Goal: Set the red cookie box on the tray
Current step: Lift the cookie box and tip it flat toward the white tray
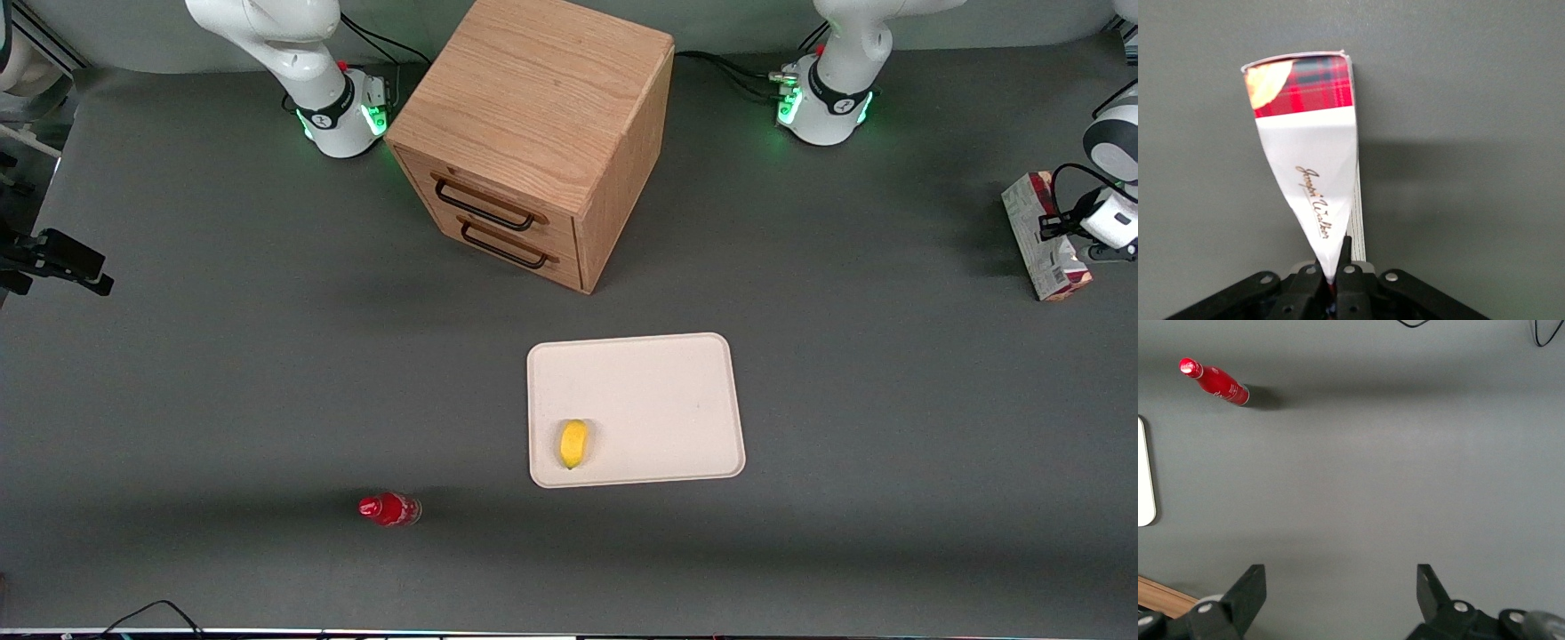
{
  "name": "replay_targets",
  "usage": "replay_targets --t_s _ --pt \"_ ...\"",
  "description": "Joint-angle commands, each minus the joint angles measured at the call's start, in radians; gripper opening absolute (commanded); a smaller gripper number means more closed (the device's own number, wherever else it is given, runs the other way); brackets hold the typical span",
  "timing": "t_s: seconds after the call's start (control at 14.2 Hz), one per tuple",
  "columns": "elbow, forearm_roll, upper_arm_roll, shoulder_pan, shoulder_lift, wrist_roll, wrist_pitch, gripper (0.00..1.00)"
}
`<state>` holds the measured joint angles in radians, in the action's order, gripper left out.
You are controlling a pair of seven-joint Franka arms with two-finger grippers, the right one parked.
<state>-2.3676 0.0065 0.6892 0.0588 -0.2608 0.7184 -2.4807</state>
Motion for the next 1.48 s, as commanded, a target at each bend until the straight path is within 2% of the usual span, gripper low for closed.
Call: replay_targets --t_s 0.0,0.14,0.35,0.49,0.71,0.85,1.06,1.2,1.41 --pt "0.140 -0.016 0.003 -0.007 0.044 0.038 0.208 0.00" --pt "0.296 -0.016 -0.011 -0.013 0.045 0.039 0.401 0.00" --pt "0.590 -0.020 -0.092 -0.013 0.045 0.020 0.719 0.00" --pt "0.779 -0.019 -0.173 -0.013 0.041 -0.081 0.903 0.00" --pt "0.957 -0.019 -0.307 -0.013 0.046 -0.256 1.060 0.00" --pt "1.030 -0.020 -0.445 -0.011 0.048 -0.406 1.123 0.00" --pt "1.053 -0.004 -0.717 -0.010 0.052 -0.749 1.136 0.00" --pt "1.050 0.001 -0.848 -0.010 0.029 -0.896 1.111 0.00" --pt "1.027 0.004 -1.014 -0.013 -0.055 -1.054 0.975 0.00"
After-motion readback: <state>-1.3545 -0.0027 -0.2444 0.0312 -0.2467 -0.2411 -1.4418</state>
